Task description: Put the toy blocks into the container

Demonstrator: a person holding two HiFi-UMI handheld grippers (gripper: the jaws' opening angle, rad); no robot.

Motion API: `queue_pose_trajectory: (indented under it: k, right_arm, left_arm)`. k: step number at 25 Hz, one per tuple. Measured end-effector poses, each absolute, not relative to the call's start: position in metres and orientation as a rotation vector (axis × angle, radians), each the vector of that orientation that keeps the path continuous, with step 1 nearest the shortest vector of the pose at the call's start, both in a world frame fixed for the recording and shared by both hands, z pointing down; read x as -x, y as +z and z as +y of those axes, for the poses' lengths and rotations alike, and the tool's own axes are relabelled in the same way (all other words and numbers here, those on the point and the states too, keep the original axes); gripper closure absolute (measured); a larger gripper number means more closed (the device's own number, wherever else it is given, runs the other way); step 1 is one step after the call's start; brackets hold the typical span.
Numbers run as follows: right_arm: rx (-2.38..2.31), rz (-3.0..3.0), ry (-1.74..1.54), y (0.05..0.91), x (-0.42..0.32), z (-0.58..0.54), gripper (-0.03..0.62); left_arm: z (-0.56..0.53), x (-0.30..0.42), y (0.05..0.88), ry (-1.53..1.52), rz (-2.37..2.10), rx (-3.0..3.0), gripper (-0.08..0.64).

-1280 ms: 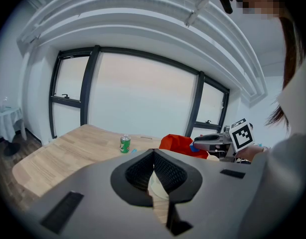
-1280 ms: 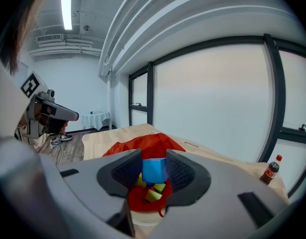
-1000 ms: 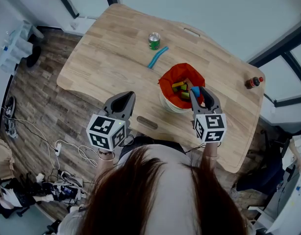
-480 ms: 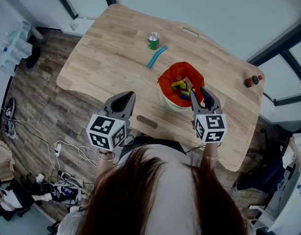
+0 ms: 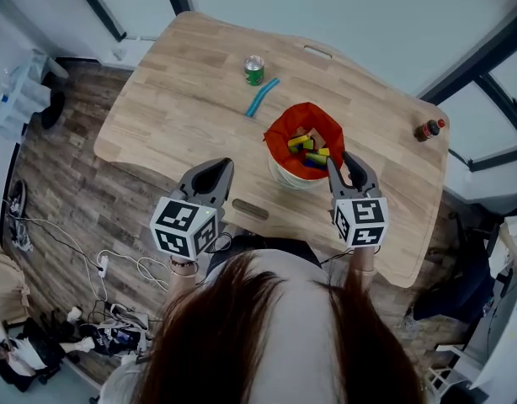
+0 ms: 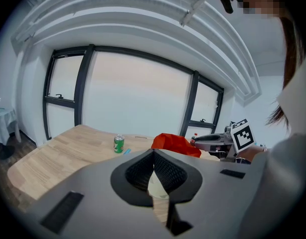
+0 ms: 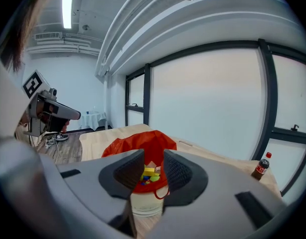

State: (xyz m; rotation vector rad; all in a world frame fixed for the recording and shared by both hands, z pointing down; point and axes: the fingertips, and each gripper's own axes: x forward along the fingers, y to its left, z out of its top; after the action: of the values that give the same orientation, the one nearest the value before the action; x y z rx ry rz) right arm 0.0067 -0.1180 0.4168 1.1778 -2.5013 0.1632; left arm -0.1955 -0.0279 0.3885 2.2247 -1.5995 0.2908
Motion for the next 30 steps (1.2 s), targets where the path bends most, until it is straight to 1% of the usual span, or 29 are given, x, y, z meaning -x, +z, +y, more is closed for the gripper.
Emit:
queue_pose_trajectory:
  k: [2,6,30]
  right_arm:
    - [-1.202,-2.491,0.161,0.417,-0.013,-0.118,0.483]
    - [-1.244,-2.479,0.164,0.416,-0.025,-0.115,0.504]
    - [-1.406,-2.407,0.198,0.422,-0.083,-0.107,0.538]
  left_arm:
    - [-0.029,0.192,0.389,0.296,-1.590,-2.234,0.551]
    - [-0.031,0.183,0.387,0.305,-1.567,-2.256,0.551]
    - [-0.057,0.129,0.387,0.360,-1.417,-2.382,0.551]
